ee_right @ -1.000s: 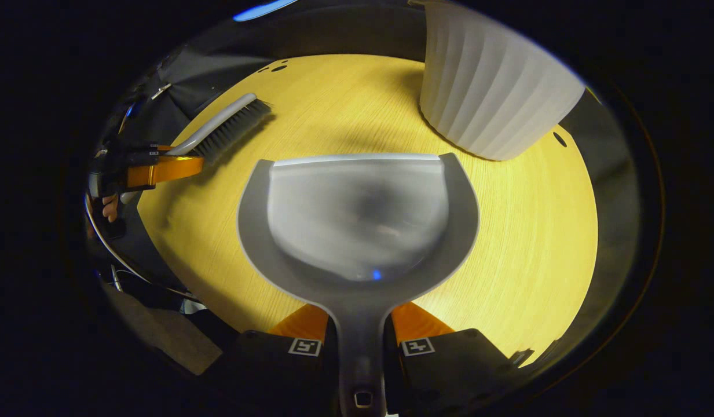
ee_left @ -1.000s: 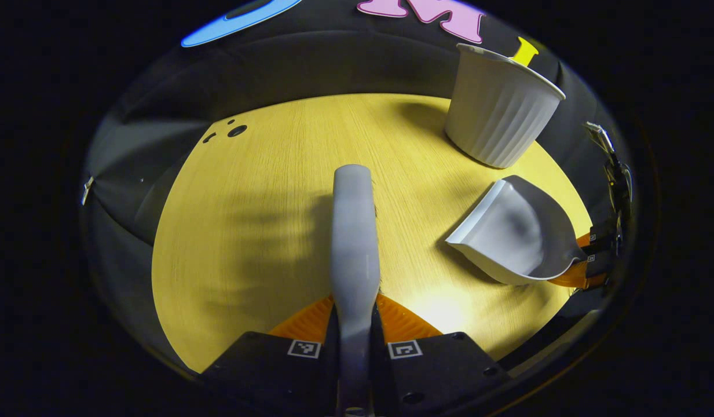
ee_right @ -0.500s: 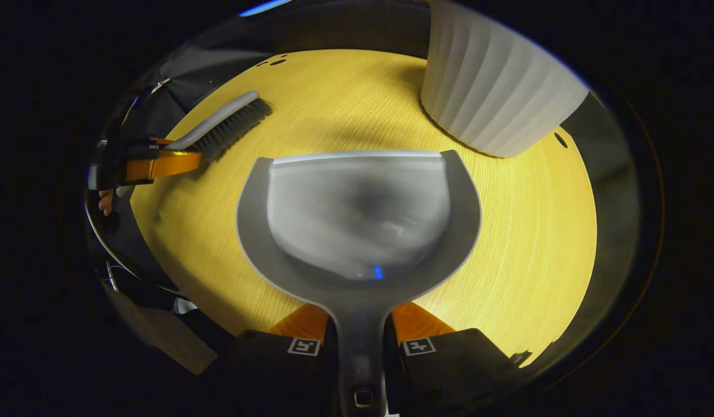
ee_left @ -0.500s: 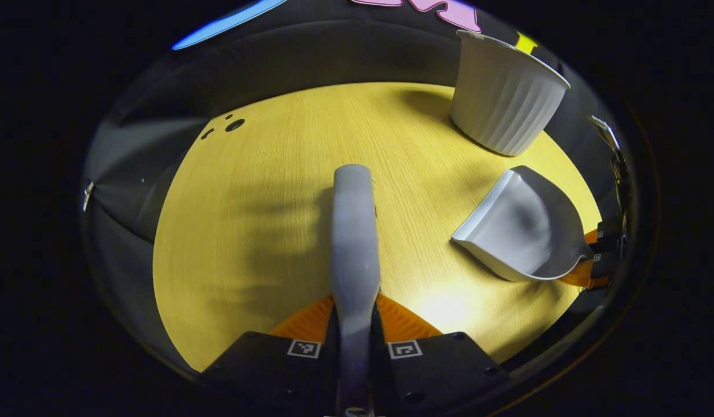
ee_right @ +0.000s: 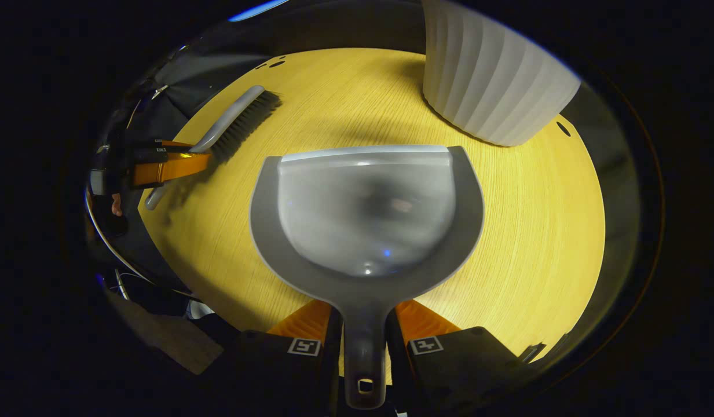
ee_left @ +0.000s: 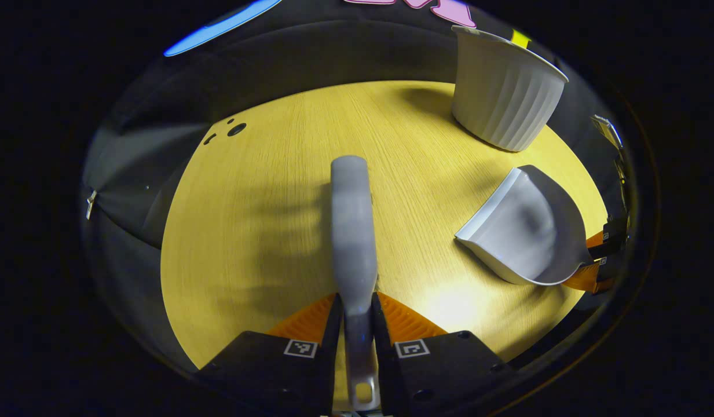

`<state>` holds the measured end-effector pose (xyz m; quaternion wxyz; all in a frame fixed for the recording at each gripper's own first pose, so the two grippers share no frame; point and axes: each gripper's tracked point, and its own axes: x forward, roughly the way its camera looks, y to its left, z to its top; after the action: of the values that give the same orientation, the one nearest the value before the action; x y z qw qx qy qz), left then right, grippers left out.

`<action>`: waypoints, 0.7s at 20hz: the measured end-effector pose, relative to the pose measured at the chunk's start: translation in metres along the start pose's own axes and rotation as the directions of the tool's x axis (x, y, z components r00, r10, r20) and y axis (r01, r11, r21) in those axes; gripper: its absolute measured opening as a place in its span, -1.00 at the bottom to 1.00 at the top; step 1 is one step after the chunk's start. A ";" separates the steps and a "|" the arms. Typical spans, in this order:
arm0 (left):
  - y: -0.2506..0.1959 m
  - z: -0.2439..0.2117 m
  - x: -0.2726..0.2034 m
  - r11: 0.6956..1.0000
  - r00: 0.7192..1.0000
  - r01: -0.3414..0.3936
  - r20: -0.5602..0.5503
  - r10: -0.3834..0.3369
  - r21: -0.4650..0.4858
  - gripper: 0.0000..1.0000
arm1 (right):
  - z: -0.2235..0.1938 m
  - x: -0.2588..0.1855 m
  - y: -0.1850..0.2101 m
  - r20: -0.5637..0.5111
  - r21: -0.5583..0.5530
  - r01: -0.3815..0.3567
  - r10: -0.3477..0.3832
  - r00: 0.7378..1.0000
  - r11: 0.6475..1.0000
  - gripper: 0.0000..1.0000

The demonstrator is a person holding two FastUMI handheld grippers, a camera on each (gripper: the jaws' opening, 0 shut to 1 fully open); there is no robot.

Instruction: Pick up the small broom and dustpan from the desktop, sweep the trash into the dustpan with the broom, and then empty the trash into the garbage bin.

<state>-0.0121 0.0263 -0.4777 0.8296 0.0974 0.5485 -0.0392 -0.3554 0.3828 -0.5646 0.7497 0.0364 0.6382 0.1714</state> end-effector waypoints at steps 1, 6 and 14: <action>0.001 0.001 -0.001 1.000 1.000 -0.004 0.005 0.004 0.011 -0.32 | -0.001 -0.001 0.000 0.003 0.004 -0.002 0.002 1.000 1.000 -0.17; -0.002 0.003 -0.008 0.999 1.000 -0.007 0.019 0.006 0.035 -0.22 | 0.000 -0.014 0.000 0.017 0.046 -0.016 0.015 1.000 0.999 0.14; 0.004 0.026 -0.050 0.998 0.994 -0.037 0.103 0.031 0.060 -0.05 | 0.013 -0.065 -0.016 0.111 0.123 0.008 -0.021 0.994 0.992 0.02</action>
<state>-0.0077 0.0231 -0.4217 0.8537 0.1300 0.5020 -0.0469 -0.3475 0.3504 -0.5052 0.7819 0.0872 0.6046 0.1243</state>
